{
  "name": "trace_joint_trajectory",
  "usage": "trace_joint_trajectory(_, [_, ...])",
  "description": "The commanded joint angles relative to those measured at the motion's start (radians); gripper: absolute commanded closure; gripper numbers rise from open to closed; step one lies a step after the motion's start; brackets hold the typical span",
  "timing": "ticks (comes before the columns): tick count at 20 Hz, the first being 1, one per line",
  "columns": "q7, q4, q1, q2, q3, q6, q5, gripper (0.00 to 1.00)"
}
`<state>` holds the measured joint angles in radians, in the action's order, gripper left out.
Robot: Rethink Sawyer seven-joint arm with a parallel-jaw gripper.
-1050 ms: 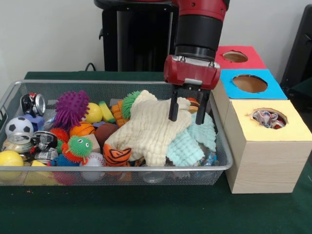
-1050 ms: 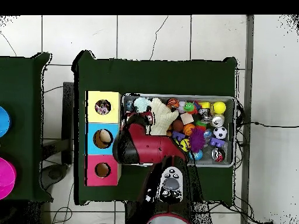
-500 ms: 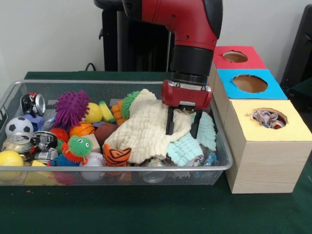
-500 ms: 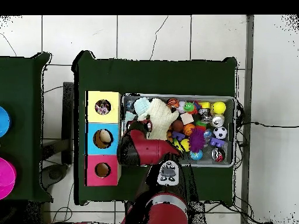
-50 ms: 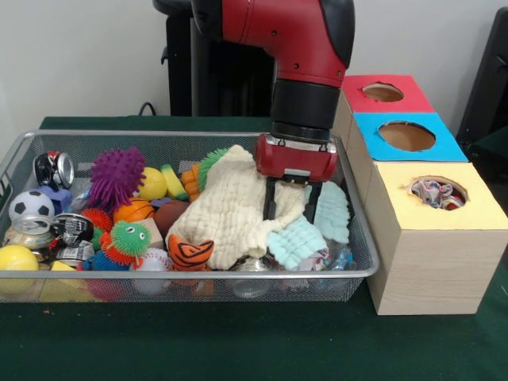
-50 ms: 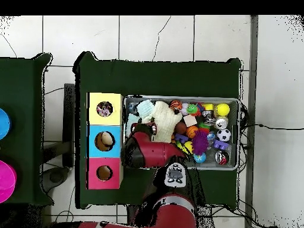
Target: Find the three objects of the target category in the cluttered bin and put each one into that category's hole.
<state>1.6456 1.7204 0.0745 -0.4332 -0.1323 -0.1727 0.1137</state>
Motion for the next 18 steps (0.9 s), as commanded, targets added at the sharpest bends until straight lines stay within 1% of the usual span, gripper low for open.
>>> trace_joint_trajectory(1, [0.124,0.057,0.052,0.045,0.08,0.135,0.02,1.0])
trace_joint_trajectory(5, [0.125,0.057,0.035,0.044,0.065,0.123,0.021,1.0])
trace_joint_trajectory(13, [0.112,0.044,0.002,0.027,0.034,0.202,-0.005,1.0])
trace_joint_trajectory(15, [0.105,0.046,-0.012,-0.02,0.012,0.281,-0.023,1.0])
trace_joint_trajectory(16, [0.093,0.047,-0.024,-0.065,-0.005,0.358,-0.03,1.0])
trace_joint_trajectory(17, [0.085,0.046,-0.028,-0.092,-0.014,0.399,-0.03,1.0])
trace_joint_trajectory(18, [0.064,0.044,-0.029,-0.137,-0.022,0.462,-0.025,1.0])
